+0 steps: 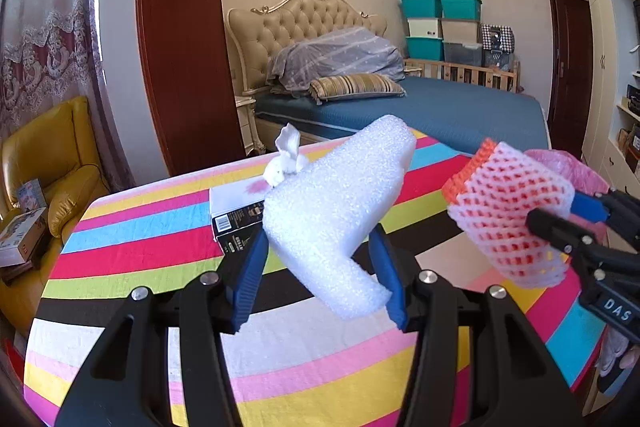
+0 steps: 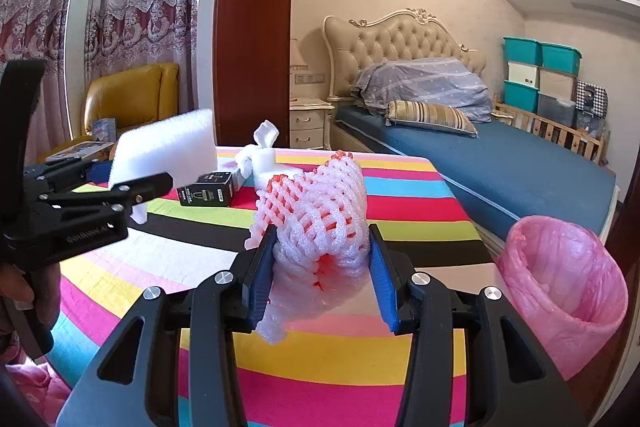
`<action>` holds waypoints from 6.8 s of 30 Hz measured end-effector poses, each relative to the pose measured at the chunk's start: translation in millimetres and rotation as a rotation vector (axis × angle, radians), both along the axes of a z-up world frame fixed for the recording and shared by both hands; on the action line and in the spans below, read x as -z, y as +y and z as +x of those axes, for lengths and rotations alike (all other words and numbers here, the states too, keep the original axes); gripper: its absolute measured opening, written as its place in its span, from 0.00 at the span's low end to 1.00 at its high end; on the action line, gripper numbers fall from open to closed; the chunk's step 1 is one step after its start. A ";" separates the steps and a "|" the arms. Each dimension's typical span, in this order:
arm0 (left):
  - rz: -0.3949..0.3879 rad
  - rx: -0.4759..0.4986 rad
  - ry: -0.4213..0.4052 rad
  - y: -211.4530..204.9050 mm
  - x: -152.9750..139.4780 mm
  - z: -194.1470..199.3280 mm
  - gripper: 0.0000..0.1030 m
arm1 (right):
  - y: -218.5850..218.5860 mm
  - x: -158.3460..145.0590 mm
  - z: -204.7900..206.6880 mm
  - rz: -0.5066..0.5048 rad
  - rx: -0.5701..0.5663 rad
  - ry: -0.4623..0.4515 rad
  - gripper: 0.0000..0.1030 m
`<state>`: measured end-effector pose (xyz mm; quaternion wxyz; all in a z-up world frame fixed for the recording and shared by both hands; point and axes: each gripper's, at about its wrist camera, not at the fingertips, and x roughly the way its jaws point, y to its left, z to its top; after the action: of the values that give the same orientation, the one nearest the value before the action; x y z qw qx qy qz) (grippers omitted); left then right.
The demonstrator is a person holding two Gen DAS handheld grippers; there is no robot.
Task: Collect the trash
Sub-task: 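Carry the foam sleeve and foam block in both tools over the pink bin, then open both tools to drop the foam pieces into the bin, then move both open tools back over the boxes and foam on the bed, then grasp the white foam sheet with the right tool and lift it, then grasp the black product box with the left tool and lift it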
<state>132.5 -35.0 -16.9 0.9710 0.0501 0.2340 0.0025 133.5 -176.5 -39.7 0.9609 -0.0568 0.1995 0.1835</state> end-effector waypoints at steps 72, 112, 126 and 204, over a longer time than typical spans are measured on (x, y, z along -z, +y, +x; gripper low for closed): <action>-0.180 0.533 0.071 -272.1 -4.3 154.4 0.88 | -315.0 5.2 56.0 0.145 0.449 -0.099 0.72; -0.066 -0.119 0.070 88.7 23.3 66.2 0.95 | 45.2 27.3 151.2 -0.066 -0.108 0.137 0.78; -0.054 -0.152 0.167 102.3 40.1 95.7 0.95 | 70.8 42.5 192.6 -0.068 -0.108 0.271 0.79; -0.247 0.110 0.348 83.6 55.6 127.0 0.94 | 18.5 44.7 142.9 0.021 0.003 0.321 0.67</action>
<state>259.5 48.6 -72.5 0.9134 -0.0570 0.3934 -0.0881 276.3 -158.1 -84.5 0.9176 -0.0165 0.3484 0.1907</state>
